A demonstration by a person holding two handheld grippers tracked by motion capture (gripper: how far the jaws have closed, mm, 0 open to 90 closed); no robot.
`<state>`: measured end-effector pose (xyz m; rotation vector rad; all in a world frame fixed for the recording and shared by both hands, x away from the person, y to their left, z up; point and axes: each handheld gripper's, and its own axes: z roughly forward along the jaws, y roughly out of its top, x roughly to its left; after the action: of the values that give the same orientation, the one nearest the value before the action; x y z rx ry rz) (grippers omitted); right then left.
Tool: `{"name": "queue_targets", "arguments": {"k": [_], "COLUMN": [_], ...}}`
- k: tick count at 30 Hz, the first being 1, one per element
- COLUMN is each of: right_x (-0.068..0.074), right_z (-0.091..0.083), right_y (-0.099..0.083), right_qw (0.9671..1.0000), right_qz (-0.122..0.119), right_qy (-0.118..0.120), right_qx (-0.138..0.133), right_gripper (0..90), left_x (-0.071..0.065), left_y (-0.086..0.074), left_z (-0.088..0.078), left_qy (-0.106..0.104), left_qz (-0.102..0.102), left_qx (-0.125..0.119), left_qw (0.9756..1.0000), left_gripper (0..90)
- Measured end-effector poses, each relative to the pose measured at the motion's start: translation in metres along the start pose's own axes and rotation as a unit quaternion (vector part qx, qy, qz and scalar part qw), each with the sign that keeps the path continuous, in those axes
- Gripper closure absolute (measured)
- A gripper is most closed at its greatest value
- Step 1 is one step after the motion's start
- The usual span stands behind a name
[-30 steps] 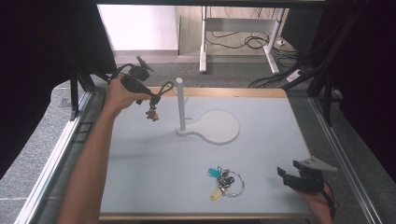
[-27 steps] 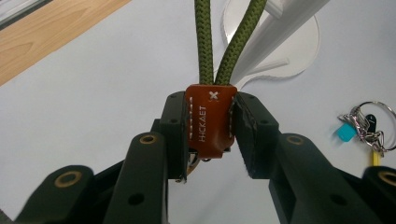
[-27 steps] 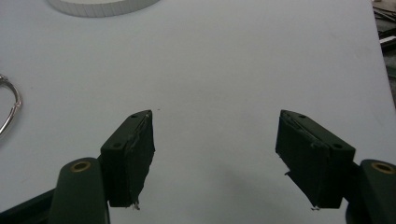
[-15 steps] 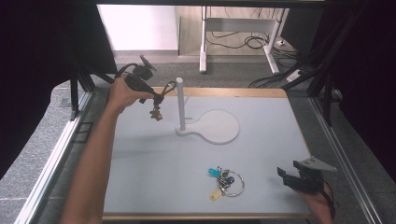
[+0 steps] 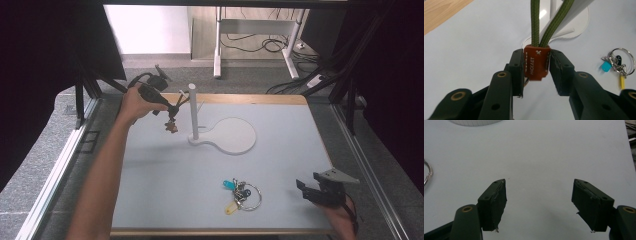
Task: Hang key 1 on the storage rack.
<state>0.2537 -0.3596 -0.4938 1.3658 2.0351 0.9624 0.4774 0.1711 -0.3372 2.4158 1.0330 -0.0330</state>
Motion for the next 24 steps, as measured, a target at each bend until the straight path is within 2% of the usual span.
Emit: {"name": "queue_targets", "arguments": {"k": [10, 15, 24], "right_x": [0.002, 0.004, 0.008], "right_z": [-0.001, -0.004, -0.006], "right_y": [0.001, 0.003, 0.007], "right_qw": [1.0000, 1.0000, 0.9996], "right_qz": [-0.002, -0.005, -0.017], "right_qy": [0.001, 0.002, 0.016], "right_qx": [-0.003, -0.007, -0.013], "right_gripper": [28.4, 28.4, 28.1], "left_x": [-0.014, -0.024, -0.041], "left_y": [-0.015, -0.030, -0.064], "left_z": [-0.011, -0.017, -0.028], "left_qy": [0.012, 0.017, 0.009], "left_qz": [0.013, 0.022, 0.029], "left_qx": [-0.021, -0.031, -0.059], "left_qw": [0.9996, 0.9991, 0.9978], "left_gripper": [63.7, 61.3, 57.5]}}
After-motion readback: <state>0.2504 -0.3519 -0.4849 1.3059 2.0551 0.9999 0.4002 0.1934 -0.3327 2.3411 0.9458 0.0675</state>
